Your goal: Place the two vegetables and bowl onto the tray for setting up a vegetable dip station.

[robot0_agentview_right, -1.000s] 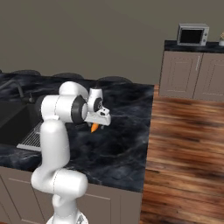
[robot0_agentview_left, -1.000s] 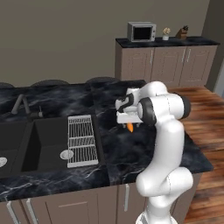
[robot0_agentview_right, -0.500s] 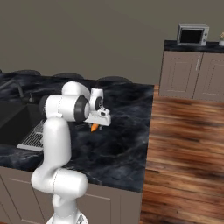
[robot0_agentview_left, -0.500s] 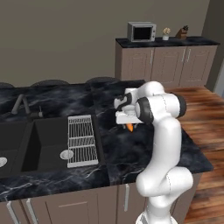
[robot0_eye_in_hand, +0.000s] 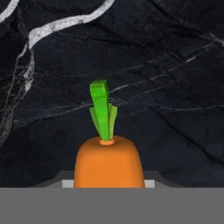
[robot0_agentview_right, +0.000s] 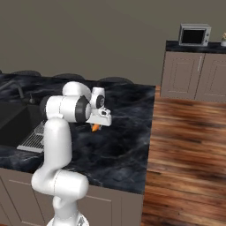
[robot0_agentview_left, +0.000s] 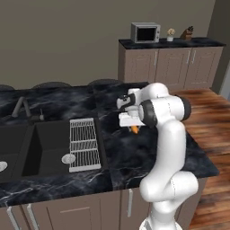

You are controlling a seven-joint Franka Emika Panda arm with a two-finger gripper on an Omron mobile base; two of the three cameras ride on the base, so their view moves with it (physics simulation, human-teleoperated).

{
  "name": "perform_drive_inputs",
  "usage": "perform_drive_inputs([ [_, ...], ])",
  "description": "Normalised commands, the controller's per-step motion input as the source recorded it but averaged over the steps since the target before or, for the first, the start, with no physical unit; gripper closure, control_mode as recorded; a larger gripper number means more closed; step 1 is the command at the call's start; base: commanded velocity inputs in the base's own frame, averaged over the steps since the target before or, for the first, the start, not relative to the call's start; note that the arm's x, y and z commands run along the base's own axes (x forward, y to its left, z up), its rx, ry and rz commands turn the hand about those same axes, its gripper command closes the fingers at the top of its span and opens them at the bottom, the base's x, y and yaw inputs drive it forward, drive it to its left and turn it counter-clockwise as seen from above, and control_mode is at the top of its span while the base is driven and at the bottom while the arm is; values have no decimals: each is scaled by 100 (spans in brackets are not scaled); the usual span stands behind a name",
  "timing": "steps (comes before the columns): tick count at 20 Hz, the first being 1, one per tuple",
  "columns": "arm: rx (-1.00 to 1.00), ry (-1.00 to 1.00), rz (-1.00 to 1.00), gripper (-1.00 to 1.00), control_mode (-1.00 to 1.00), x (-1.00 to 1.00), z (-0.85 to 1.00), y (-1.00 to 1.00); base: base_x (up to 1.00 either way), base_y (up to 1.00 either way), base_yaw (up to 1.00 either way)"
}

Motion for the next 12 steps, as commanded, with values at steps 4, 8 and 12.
perform_drive_inputs([
  [4,0,0,0,100,-100,-44,30,-4,0,0,0],
  [8,0,0,0,100,-100,-50,34,-2,0,0,0],
  [12,1,-1,0,100,-100,-51,37,0,0,0,0],
])
